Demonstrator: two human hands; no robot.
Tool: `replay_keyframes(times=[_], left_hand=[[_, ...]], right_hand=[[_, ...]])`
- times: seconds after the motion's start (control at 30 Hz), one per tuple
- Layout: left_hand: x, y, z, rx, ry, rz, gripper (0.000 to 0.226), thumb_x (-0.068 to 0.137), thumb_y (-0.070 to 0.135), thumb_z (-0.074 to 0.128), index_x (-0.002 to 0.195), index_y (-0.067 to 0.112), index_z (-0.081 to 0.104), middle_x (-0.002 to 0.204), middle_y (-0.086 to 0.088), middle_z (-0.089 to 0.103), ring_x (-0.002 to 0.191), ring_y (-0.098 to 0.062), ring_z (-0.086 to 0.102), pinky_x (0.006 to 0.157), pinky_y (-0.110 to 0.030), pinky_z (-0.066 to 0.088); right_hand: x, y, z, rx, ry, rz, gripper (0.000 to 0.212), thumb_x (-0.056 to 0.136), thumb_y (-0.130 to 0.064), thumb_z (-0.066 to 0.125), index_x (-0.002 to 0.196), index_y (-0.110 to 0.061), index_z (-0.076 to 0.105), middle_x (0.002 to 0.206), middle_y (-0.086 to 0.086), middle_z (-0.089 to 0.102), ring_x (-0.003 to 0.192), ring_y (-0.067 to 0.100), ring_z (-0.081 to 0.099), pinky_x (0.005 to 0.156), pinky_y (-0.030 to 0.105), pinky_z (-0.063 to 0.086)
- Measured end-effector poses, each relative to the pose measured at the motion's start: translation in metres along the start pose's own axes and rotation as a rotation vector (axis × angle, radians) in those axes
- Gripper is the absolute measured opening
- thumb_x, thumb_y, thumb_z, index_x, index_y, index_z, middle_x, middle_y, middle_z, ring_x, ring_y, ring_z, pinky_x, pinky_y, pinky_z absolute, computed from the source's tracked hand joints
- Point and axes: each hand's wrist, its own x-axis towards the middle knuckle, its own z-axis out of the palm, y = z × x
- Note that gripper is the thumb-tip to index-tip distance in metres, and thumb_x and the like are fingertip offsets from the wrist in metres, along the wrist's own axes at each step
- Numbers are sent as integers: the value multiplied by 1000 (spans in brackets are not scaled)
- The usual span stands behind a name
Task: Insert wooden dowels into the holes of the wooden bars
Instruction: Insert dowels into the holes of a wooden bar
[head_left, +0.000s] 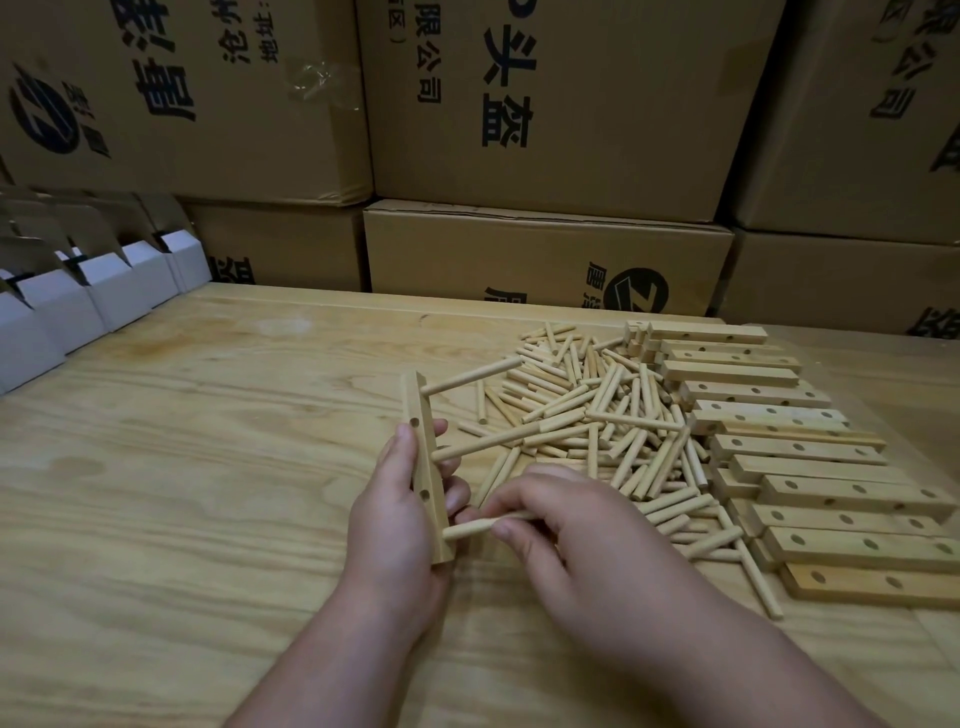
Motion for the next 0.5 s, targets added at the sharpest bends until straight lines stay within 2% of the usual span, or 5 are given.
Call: replay_keyframes(times=[0.13, 0.37, 0.5], left_hand=[[-2, 1, 1, -5, -26, -18, 34, 103, 42, 46, 105, 16, 66, 67, -2, 52, 46, -12, 40, 33, -22, 34], [-2, -2, 1, 12, -17, 57, 34, 106, 42, 41, 108, 14, 62, 68, -3, 47, 47, -13, 39, 34, -24, 35], [-1, -2, -1, -23, -93, 1, 34, 105, 42, 42, 106, 13, 60, 66, -1, 45, 49, -13, 37, 38, -24, 37]], right_hand=[[1, 1, 1, 14, 0, 22, 14, 97, -28, 56, 106, -31, 67, 96, -19, 56, 95, 0, 53, 85, 21, 44], [0, -2, 5, 32, 25, 22, 14, 96, -25, 58, 104, -29, 68, 98, -18, 59, 97, 1, 56, 86, 20, 45], [-1, 0, 3, 61, 20, 19, 14, 95, -21, 61, 103, -27, 70, 98, -17, 62, 95, 1, 57, 84, 16, 44]])
